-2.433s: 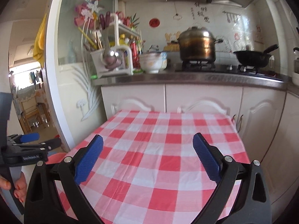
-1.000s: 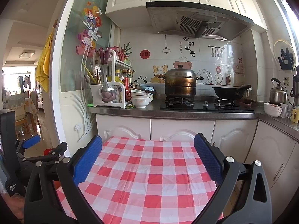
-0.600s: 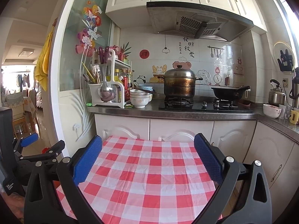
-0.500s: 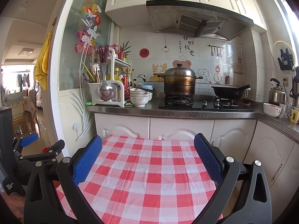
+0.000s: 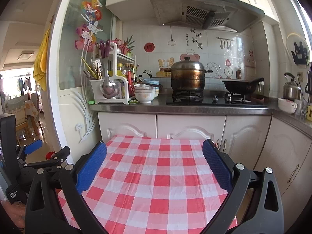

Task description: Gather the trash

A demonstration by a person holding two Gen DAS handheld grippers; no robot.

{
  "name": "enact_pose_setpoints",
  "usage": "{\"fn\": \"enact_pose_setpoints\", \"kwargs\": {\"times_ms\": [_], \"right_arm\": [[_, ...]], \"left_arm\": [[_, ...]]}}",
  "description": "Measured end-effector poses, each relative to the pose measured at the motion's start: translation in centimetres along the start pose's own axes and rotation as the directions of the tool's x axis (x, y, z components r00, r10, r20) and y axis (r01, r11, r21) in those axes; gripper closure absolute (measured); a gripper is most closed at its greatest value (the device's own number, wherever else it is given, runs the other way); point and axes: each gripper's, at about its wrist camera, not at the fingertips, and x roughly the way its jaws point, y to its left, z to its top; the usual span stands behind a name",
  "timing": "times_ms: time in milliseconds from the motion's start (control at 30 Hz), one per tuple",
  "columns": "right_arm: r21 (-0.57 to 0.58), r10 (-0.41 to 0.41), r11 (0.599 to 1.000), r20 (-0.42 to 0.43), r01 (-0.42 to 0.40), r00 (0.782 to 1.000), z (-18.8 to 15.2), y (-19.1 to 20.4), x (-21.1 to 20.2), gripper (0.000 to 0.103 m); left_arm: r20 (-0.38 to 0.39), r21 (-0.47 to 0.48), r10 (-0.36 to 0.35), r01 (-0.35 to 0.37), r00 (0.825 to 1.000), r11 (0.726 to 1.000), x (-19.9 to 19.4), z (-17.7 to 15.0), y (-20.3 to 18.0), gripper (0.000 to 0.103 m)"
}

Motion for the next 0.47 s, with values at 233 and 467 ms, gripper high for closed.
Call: {"fn": "enact_pose_setpoints", "kwargs": {"times_ms": [233,467], "right_arm": [[0.068,-0.008,0.998,-0.129,0.017,0.992,-2.9,-2.9,5.3,0.004],[0.077,-0.045,0.994,-0.344,0.076,0.938,-9.3,-5.6,14.7,0.004]], "left_arm": [[-0.184,-0.016,-0.047,0.045,0.982,0.999,5.7,-2.9,-1.9,0.007],[-0.393,-0.045,-0.057,0.043,0.918,0.998,14.1,-7.8,-5.1,0.007]]}}
